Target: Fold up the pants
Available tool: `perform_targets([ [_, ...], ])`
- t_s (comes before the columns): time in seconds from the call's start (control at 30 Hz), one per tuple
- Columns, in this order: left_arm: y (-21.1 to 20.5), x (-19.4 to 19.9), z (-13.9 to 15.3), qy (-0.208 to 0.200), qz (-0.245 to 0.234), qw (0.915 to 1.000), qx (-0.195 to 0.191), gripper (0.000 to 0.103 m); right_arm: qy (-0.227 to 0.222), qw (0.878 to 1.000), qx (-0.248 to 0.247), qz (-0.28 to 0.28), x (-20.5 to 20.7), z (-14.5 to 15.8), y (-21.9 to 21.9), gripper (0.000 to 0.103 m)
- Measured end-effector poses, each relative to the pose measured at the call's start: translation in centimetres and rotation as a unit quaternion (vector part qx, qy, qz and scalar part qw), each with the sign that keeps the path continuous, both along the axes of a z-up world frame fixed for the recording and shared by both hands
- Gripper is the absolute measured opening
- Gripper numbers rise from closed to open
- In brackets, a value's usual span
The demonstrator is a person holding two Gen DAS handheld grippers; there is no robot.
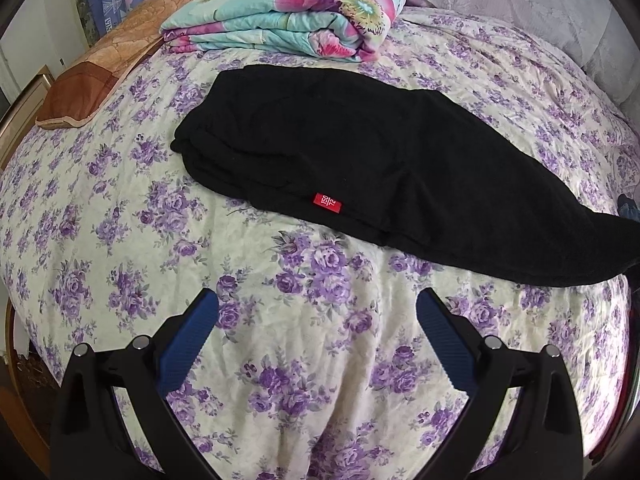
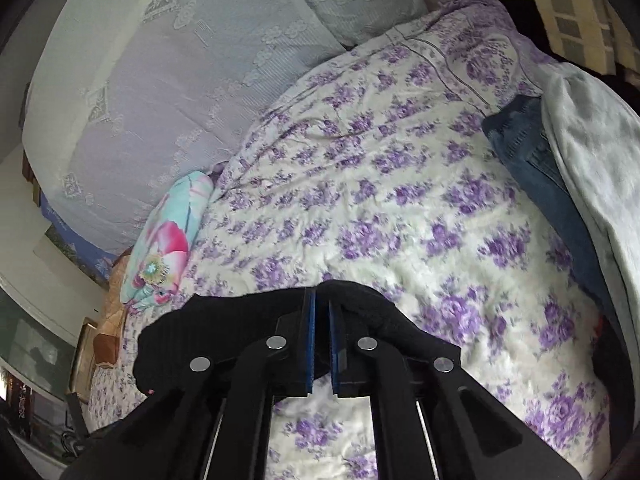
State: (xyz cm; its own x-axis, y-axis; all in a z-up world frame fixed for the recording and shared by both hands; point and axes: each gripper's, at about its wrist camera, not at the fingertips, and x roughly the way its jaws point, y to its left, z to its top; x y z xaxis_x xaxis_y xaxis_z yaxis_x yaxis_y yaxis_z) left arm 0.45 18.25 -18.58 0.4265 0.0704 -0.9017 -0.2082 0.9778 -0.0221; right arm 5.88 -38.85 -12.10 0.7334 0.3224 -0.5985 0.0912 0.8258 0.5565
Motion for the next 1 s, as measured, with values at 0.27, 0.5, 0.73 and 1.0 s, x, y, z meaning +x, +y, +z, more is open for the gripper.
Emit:
perform_targets([
  [0.27,1.5,-0.4,0.4,-0.011,0.029,0.9995,0.007,0.097,-0.002,0.998,-0.015,0.053,10.0,6.7,0.7,0.003],
  [0.5,2.3,0.2,0.4,-0.016,0.018,0.9997,-0.005,0.097,0.022,0.999,-0.015,0.039,1.5,4.4,-0.8,0.002],
  [0.73,4.5,2.6,0.1,-0.030,-0.001,0.9955,-0.089,0.097,0.058,0.998,0.008,-0.037,-5.8,-0.4,-3.1,0.002],
  [1.0,7.8,6.7,-2.8,-0.026,0.004,0.9704,-0.240,0.097,0.000,0.999,0.002,-0.039,-5.6,3.2,-1.2,0.000],
])
